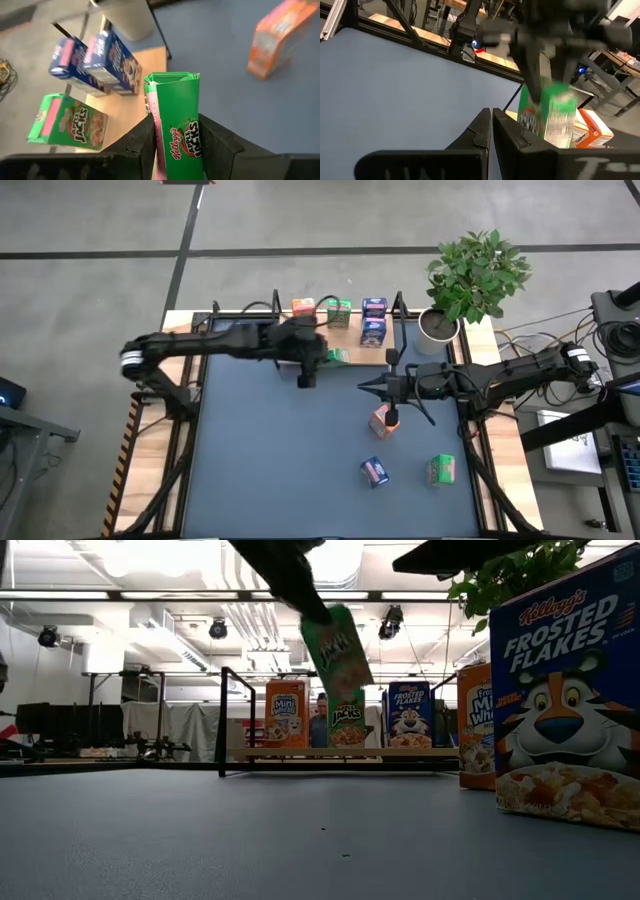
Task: Stack cereal on shelf
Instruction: Put the left green cereal box on the shelf
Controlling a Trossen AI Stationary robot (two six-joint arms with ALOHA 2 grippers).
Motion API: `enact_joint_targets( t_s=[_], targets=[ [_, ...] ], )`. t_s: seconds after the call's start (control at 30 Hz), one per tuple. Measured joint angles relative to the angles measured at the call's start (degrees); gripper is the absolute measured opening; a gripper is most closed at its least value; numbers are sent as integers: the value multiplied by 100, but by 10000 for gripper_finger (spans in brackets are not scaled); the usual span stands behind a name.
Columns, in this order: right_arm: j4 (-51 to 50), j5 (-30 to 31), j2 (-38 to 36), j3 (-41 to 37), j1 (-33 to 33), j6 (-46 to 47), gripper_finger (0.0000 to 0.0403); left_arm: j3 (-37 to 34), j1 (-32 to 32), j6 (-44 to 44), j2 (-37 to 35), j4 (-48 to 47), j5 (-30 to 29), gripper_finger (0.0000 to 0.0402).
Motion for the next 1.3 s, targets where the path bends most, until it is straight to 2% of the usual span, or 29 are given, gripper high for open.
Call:
enact_joint_targets(
  t_s=[0.13, 0.27, 0.47, 1.07, 1.3],
  targets=[
    [-3, 0, 0, -4, 0, -32, 9, 519, 368, 214, 646, -250, 24, 109],
    [-7, 0, 0, -4, 0, -32, 9, 684, 724, 182, 1002, -270, 45, 109],
    [-11, 2, 0, -4, 0, -32, 9, 686, 1065, 25, 1203, 21, 718, 109],
    [-91, 46, 2, -6, -4, 16, 9, 686, 1169, -2, 1587, 520, 733, 111],
    [-90, 48, 2, -6, -4, 22, 9, 693, 1185, 19, 1588, 582, 731, 157]
  ],
)
